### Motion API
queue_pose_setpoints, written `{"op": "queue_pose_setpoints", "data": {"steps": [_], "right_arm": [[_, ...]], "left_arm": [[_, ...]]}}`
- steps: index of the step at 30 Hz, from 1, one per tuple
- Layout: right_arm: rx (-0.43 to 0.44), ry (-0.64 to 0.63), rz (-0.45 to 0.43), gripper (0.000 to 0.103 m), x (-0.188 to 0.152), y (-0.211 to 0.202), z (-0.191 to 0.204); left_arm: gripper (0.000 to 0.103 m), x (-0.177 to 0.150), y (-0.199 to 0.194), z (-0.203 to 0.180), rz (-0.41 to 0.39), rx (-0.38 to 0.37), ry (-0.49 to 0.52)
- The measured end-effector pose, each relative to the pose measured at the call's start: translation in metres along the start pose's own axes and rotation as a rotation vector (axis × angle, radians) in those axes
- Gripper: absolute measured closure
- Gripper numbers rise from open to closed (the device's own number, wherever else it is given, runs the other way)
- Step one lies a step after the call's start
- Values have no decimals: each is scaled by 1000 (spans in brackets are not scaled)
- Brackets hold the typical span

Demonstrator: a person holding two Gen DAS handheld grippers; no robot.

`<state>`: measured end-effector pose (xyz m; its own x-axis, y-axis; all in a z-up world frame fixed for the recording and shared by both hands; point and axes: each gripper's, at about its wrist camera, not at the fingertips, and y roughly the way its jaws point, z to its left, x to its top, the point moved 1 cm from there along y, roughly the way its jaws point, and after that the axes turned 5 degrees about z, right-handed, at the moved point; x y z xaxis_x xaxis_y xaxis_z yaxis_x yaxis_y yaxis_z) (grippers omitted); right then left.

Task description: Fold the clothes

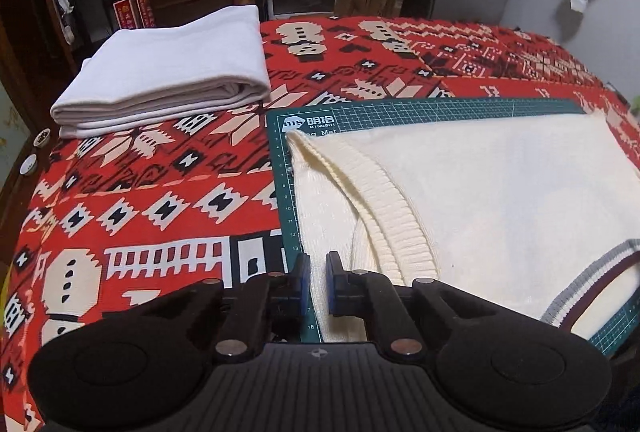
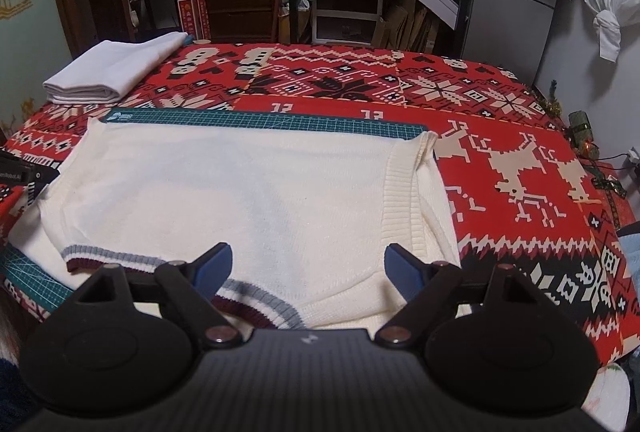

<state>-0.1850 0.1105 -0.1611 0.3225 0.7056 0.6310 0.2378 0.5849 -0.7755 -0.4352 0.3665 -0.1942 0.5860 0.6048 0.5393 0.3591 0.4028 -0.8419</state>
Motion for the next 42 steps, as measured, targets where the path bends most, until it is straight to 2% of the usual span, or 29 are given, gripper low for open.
{"op": "queue_pose_setpoints", "data": {"steps": [7, 13, 16, 19, 20, 22, 24, 26, 29, 32, 36, 42], "right_arm": [[13, 16, -3, 18, 2, -1, -1], [23, 31, -8, 18, 5, -2, -3], [30, 39, -8, 18, 5, -1, -3], [34, 44, -4, 18, 5, -1, -2], [36, 46, -3, 18, 5, 0, -1], [39, 49, 0, 18, 4, 0, -1], [43, 52, 3, 18, 4, 1, 0], [46, 56, 5, 18, 4, 1, 0], [45, 47, -1, 18, 4, -1, 2], [43, 51, -2, 17, 5, -1, 1], [44, 65, -5, 17, 4, -2, -1], [60, 89, -28, 17, 7, -4, -6]], "left_arm": [[101, -2, -6, 5, -9, 41, 24], [101, -5, -12, 24, -19, 60, -34], [101, -5, -11, 40, -16, 39, -101], [100, -6, -13, 57, -28, -29, -199], [94, -7, -13, 61, -29, -48, -225], [90, -8, -13, 69, -27, -86, -275], [78, -10, -10, 73, -22, -132, -308], [76, -10, -6, 74, -16, -160, -320], [78, -11, -1, 70, -17, -182, -313], [98, -10, 1, 64, -18, -170, -287], [101, -7, -6, 59, -29, -147, -252], [101, 17, -47, 51, -58, -210, -222]]}}
